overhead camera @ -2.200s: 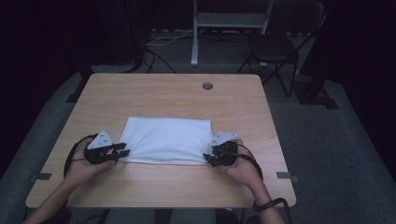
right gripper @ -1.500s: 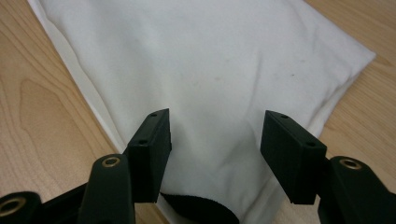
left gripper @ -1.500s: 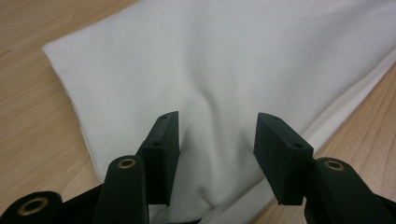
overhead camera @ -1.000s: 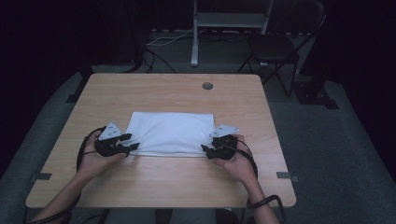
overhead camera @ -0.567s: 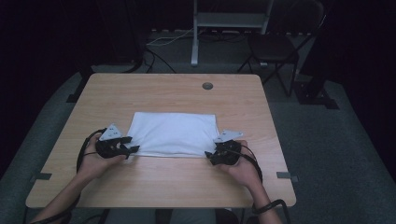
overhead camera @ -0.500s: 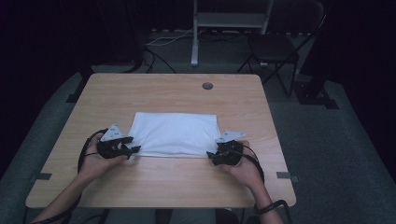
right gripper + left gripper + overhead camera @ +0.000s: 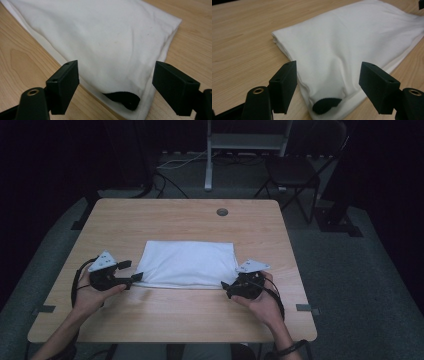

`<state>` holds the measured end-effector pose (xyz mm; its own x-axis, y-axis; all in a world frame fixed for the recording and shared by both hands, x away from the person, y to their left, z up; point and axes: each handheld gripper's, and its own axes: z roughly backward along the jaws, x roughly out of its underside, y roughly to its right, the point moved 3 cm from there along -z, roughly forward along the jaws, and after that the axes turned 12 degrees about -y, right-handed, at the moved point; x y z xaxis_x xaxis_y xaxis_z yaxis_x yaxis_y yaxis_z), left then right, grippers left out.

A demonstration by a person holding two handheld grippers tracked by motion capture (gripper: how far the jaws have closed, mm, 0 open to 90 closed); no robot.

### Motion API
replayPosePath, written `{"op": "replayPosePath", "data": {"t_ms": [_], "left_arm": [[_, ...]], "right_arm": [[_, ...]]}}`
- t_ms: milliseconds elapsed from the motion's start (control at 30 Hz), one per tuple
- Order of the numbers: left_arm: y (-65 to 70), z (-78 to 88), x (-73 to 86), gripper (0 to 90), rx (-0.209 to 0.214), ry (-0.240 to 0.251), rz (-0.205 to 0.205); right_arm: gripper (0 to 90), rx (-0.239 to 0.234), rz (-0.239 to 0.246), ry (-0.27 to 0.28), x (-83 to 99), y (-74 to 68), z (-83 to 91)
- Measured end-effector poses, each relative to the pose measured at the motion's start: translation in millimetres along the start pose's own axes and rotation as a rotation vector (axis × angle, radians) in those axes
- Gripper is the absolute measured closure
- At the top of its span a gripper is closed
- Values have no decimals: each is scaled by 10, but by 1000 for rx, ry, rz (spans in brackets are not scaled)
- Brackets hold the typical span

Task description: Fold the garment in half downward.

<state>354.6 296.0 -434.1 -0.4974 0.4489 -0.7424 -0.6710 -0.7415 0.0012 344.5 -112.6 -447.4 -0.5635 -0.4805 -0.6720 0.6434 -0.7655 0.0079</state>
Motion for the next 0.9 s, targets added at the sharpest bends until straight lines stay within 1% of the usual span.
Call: {"op": "replayPosePath", "data": {"t_ms": [33, 67, 133, 167, 267, 300, 367, 467, 533, 567, 600, 667, 767, 800, 900], "left_arm": [[-7, 73, 43, 291, -6, 18, 7], [-14, 106, 66, 290, -9, 30, 12], [-33, 164, 111, 290, -16, 50, 29], [-44, 183, 132, 290, -22, 53, 31], [-69, 212, 160, 289, -36, 59, 37], [-69, 212, 160, 289, -36, 59, 37], [-95, 210, 171, 289, -46, 65, 47], [-99, 172, 201, 289, -56, 65, 45], [-100, 158, 209, 289, -58, 60, 41], [-94, 132, 222, 289, -70, 60, 38], [-94, 132, 222, 289, -70, 60, 38], [-76, 117, 250, 289, -81, 73, 36], [-65, 112, 266, 289, -85, 80, 38], [-59, 108, 272, 289, -93, 86, 38], [-58, 113, 272, 289, -96, 90, 40]], "right_arm": [[164, 1, -10, 16, 2, -1, 16], [134, 7, -20, 31, 5, 3, 30], [135, 16, -31, 54, 18, 21, 57], [135, 30, -42, 72, 26, 38, 70], [135, 48, -80, 102, 48, 80, 97], [135, 48, -80, 102, 48, 80, 97], [134, 58, -104, 121, 70, 97, 114], [134, 60, -108, 128, 100, 95, 108], [134, 64, -108, 123, 123, 99, 88], [134, 63, -109, 120, 132, 100, 78], [134, 66, -110, 118, 137, 101, 71], [134, 71, -107, 121, 141, 98, 68], [134, 72, -105, 127, 138, 91, 78], [135, 72, -104, 127, 137, 89, 83], [134, 77, -105, 131, 137, 87, 96]]}}
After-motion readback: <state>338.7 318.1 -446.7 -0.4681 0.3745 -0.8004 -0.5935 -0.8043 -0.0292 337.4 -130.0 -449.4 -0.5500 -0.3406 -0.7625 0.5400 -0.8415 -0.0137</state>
